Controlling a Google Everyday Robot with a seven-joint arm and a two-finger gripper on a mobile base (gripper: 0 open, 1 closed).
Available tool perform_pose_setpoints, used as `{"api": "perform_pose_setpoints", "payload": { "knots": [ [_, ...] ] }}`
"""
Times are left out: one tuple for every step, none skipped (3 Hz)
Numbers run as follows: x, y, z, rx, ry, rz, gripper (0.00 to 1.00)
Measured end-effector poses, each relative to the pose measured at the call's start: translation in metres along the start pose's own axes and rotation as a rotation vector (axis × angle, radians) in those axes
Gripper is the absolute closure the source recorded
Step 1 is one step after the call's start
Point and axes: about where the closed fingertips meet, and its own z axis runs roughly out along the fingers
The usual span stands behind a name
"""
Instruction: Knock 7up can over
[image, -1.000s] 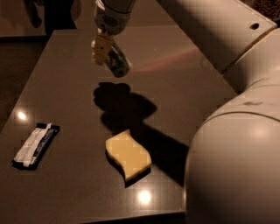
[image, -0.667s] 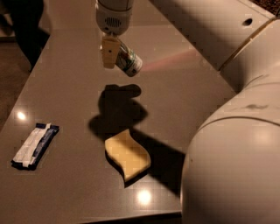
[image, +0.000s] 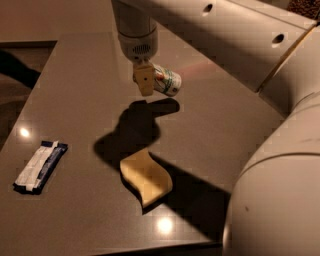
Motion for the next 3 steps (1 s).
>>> {"api": "perform_pose_setpoints", "payload": {
  "knots": [
    [0.0004, -0.0004, 0.0032, 0.004, 0.005, -0.011, 0.58],
    [-0.0003, -0.002, 0.0039, 0.011, 0.002, -0.012, 0.35],
    [-0.001, -0.0035, 0.0044, 0.018, -0.002, -0.012, 0.12]
  ]
}}
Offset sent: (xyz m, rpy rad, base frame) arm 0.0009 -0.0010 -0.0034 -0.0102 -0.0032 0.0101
